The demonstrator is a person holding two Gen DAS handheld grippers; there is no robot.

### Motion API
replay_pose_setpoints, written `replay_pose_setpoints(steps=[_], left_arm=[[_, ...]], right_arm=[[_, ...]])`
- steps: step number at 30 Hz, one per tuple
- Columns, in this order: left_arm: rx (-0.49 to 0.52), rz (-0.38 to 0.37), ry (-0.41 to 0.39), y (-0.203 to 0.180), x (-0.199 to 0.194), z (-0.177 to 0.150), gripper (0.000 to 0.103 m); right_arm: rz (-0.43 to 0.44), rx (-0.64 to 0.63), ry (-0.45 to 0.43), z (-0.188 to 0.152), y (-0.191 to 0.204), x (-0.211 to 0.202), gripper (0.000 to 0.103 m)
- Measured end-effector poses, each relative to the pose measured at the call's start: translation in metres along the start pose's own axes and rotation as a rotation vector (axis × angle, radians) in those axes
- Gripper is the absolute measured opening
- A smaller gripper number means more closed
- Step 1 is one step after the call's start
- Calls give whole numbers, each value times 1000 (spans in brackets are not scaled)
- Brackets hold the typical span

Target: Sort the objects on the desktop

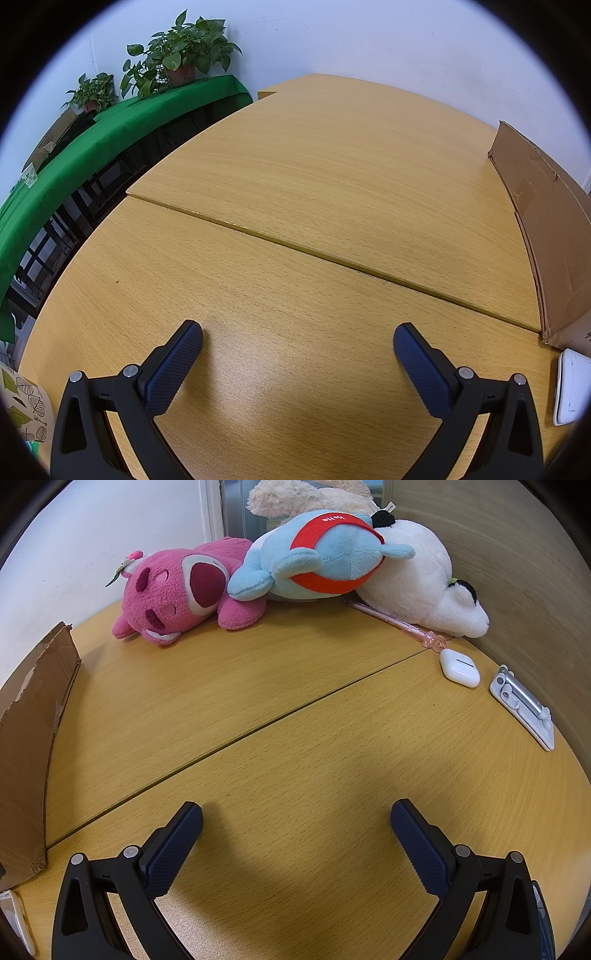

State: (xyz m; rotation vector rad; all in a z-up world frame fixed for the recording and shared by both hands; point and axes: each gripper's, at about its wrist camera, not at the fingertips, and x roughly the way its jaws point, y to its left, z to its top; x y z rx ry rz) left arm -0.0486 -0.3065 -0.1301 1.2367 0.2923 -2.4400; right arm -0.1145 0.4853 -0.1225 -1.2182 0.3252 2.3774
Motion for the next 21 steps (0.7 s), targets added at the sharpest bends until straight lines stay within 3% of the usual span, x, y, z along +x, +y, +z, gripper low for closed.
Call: replay_pose_setpoints(steps=[16,21], left_arm=[[0,5,1,-1,-1,0,103],[69,-30,39,-5,-14,-16,103]], right_arm=[[0,0,0,0,0,0,103],[0,0,0,0,0,0,103]])
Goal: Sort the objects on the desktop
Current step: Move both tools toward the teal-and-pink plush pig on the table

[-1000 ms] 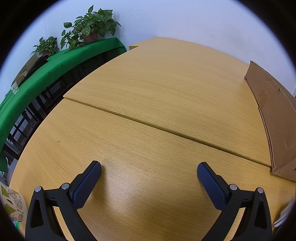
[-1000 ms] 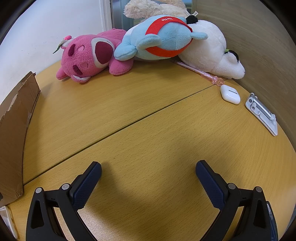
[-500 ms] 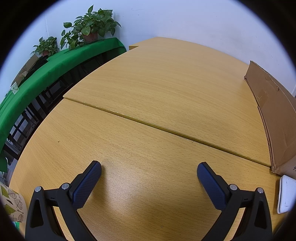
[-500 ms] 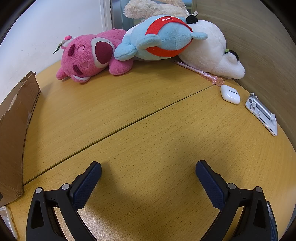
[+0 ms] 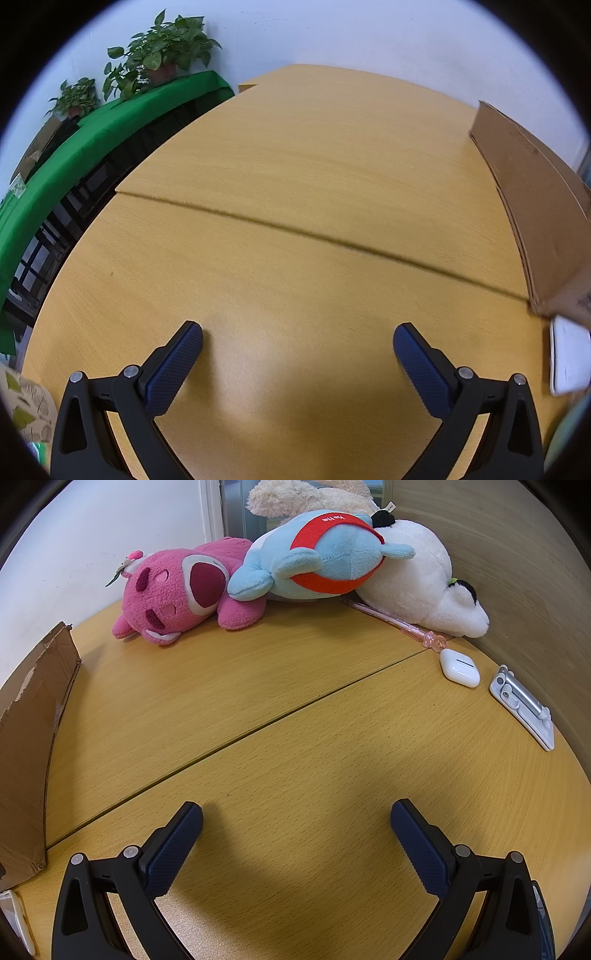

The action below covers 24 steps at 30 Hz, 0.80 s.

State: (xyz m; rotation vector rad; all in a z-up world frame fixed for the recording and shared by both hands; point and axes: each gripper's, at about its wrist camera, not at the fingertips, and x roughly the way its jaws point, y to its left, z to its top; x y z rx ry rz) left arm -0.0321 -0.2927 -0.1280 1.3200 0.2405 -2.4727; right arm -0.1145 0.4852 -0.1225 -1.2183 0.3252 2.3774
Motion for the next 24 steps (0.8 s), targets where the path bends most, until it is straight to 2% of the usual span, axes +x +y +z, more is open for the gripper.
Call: replay_pose_setpoints(steps=[3,10,14,18,22,24], left_arm=[[30,0,-55,-5,-30,-21,103],[80,-130,-305,-18,-150,-43,103],[147,-222,-413,-44,-196,-42,103],[188,-315,-463,-69,-219,-46,103],[227,-323,-495,-99,-231,-48,103],[251,-297,-488,-116,-228,-53,103]], right_arm=[[0,0,0,0,0,0,103],[0,0,0,0,0,0,103],[0,0,0,0,0,0,103],[0,0,0,0,0,0,103],[0,0,0,0,0,0,103],[0,0,-1,0,0,0,103]])
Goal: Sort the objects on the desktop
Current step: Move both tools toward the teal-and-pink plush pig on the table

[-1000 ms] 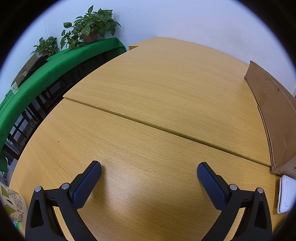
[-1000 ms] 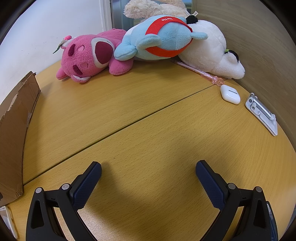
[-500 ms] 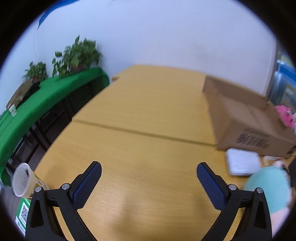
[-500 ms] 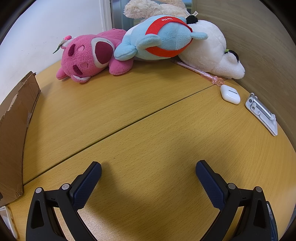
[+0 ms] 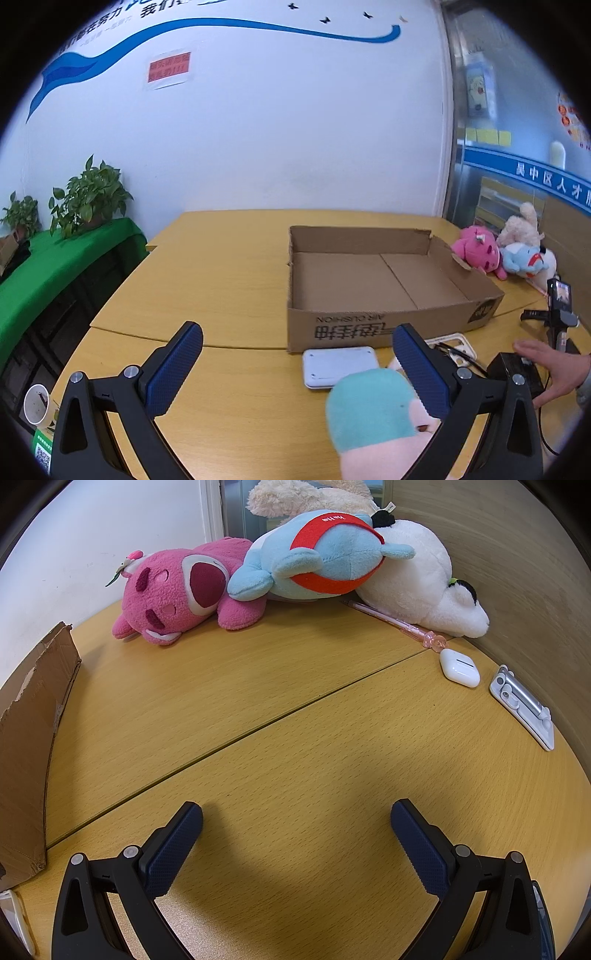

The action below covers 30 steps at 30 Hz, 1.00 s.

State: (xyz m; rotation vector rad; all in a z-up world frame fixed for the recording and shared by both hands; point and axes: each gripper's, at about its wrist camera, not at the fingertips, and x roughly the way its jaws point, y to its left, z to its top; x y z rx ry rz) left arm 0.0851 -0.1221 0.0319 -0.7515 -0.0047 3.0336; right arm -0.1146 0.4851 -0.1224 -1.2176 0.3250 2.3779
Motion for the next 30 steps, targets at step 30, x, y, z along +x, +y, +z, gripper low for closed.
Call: replay_pose_setpoints(steps=[30], left_arm=[[17,58,117,-36,-16,-37,103]], right_arm=[[159,-238,-122,-40,-4,-125,103]])
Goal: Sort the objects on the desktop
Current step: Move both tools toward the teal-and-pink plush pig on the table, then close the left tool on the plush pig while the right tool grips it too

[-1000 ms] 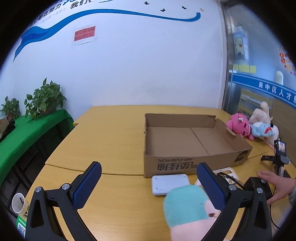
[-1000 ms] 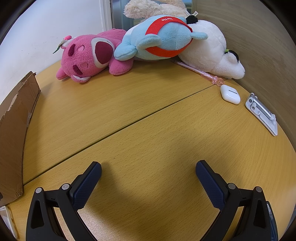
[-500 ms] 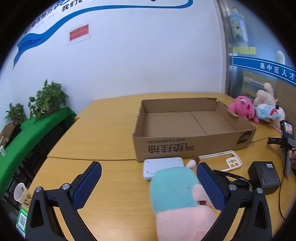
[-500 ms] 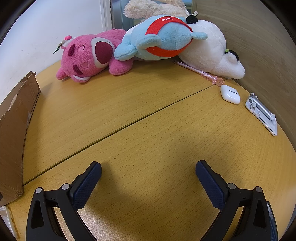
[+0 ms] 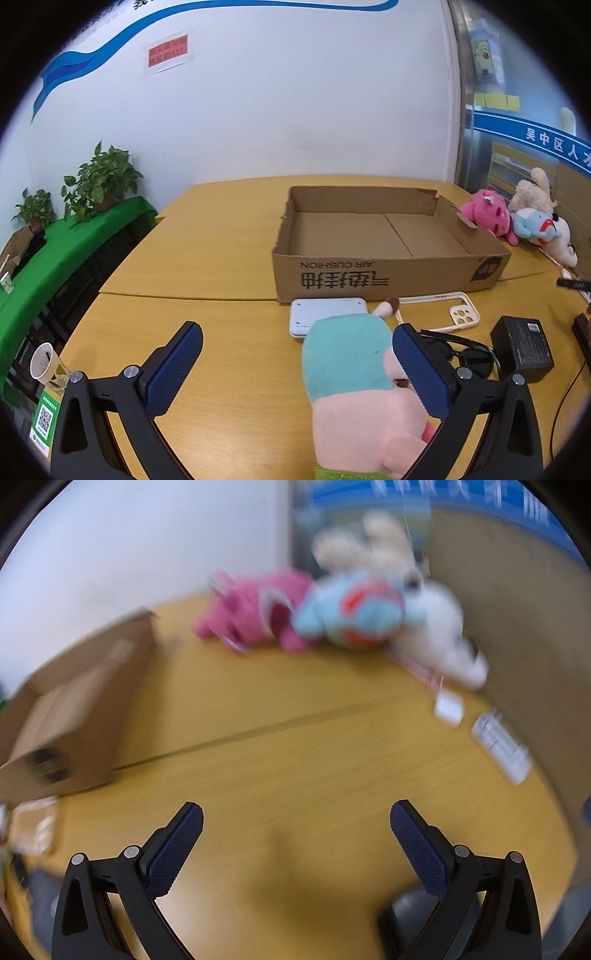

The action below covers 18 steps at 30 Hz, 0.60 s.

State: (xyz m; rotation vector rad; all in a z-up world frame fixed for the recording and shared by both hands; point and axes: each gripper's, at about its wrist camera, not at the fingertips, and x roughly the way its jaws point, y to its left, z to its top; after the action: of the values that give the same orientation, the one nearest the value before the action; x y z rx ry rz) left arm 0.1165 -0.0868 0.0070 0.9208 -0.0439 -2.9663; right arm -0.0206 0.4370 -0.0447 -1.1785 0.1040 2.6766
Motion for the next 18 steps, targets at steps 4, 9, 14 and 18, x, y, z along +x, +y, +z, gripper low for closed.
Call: replay_pose_setpoints(steps=[4,9,14,18], left_arm=[[36,-58,26,-15,2,-2,103],[42,-162,132,-34,18,-20,103],[20,-156,221,-36,36,-47,103],[-43,-186,266,-27,50,-59,103]], right_arm=[[192,-130,-141,-5,43,-114,103],[434,-273,-244,-30,117,-198,103],[611,-319,-230,-56,203,-194,103],[693,-315,-68,-67,268,-157,103]])
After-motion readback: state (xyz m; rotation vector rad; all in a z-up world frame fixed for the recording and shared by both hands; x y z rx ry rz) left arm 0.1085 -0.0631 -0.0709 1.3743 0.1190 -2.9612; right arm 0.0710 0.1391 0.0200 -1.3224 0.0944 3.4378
